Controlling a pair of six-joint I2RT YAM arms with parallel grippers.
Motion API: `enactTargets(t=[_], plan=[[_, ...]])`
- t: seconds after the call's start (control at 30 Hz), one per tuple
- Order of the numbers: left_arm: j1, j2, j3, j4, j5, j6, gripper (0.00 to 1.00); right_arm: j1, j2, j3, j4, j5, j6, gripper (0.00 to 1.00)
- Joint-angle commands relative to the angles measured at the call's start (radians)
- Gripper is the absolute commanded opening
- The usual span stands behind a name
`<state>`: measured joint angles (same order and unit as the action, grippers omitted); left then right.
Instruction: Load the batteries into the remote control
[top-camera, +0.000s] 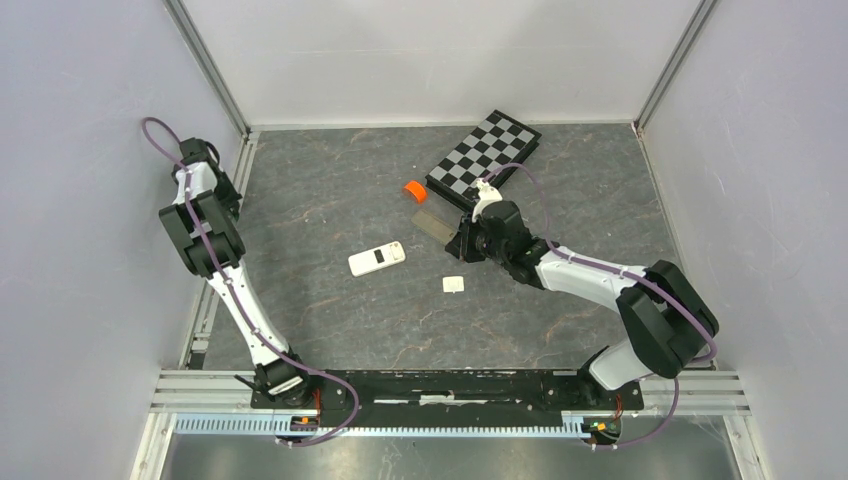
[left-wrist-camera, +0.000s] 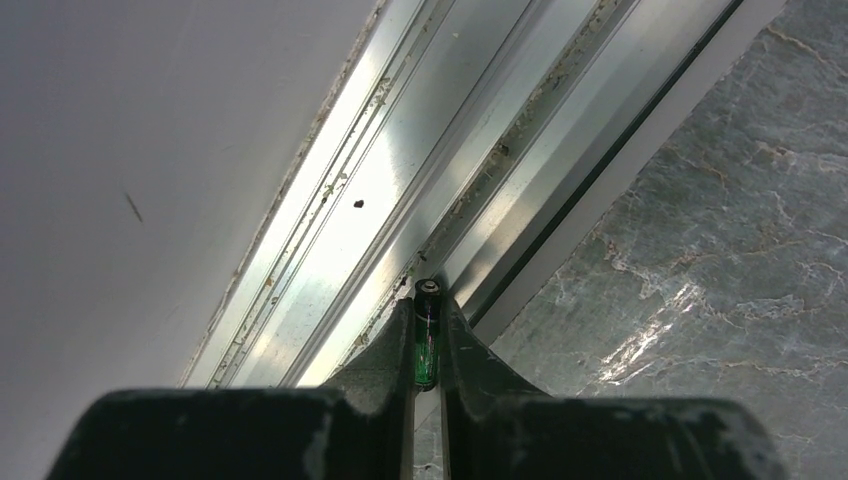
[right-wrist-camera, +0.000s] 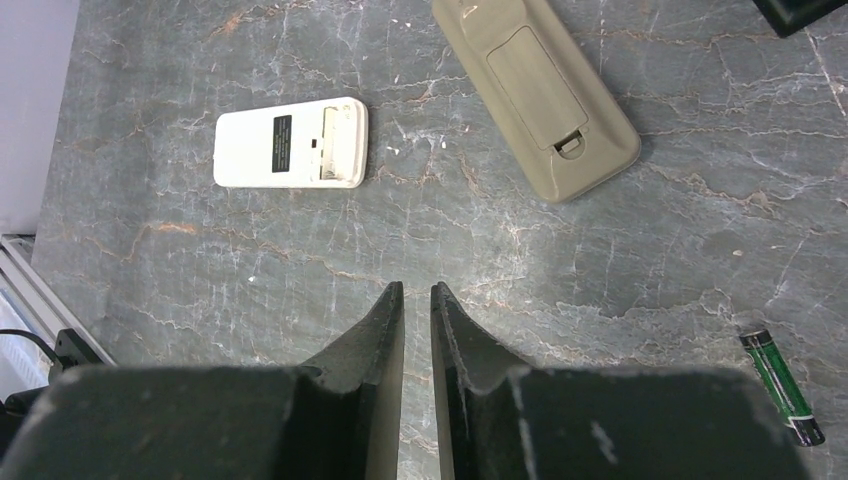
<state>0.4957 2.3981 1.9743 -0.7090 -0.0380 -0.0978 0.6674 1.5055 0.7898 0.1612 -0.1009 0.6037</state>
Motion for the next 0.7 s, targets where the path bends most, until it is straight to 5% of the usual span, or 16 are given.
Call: enactTargets(t=[0.0, 0.67], plan=[[0.098, -0.034, -0.028, -0.101, 0.035, -0.099, 0.02, -0.005, -0.041, -0.012, 0.037, 0.006, 0.005, 0.2], [0.058, -0.107, 0.011, -0.135, 0.063, -0.056, 0.02, -0.009, -0.053, -0.027, 0.047, 0.006, 0.013, 0.19]])
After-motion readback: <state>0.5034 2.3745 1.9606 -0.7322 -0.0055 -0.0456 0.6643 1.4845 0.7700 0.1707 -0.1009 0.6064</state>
